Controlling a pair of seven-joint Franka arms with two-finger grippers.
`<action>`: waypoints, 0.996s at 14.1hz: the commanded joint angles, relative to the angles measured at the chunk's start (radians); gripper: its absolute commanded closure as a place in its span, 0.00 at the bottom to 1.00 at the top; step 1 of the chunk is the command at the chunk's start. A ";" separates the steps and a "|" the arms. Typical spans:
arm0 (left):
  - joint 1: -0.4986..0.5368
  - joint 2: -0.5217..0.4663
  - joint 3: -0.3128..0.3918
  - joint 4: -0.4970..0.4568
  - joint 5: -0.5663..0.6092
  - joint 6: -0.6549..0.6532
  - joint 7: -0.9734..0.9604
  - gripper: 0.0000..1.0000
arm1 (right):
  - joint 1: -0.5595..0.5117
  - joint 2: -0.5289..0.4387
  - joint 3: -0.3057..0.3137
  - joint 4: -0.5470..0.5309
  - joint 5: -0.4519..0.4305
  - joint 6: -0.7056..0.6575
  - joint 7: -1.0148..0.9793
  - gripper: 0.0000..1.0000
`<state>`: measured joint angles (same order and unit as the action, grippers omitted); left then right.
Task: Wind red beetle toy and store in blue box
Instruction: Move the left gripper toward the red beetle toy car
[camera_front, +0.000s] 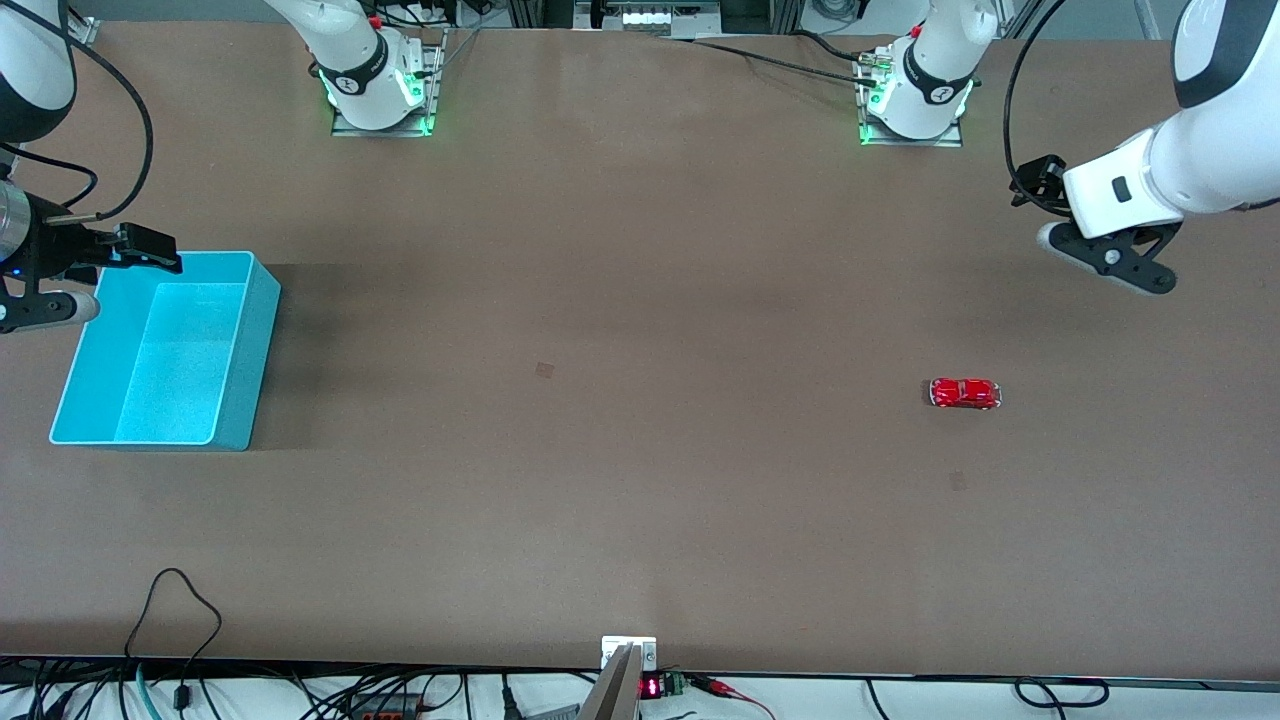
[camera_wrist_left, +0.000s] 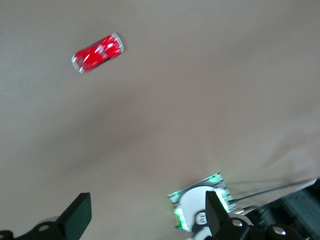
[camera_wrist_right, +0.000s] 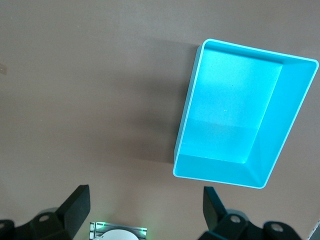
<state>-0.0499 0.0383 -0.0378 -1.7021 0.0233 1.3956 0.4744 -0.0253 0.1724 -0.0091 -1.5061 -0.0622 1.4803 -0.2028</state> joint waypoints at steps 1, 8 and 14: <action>0.010 0.055 0.004 0.007 -0.011 0.061 0.258 0.00 | 0.001 -0.004 0.004 0.012 -0.014 -0.018 -0.010 0.00; 0.074 0.221 0.006 -0.108 0.050 0.463 0.751 0.00 | 0.001 -0.004 0.004 0.014 -0.019 -0.018 -0.012 0.00; 0.100 0.333 0.006 -0.309 0.079 0.903 0.946 0.00 | -0.005 -0.002 0.003 0.012 -0.050 -0.023 -0.012 0.00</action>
<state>0.0387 0.3521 -0.0287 -1.9425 0.0813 2.1729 1.3449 -0.0249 0.1722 -0.0091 -1.5038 -0.0933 1.4769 -0.2028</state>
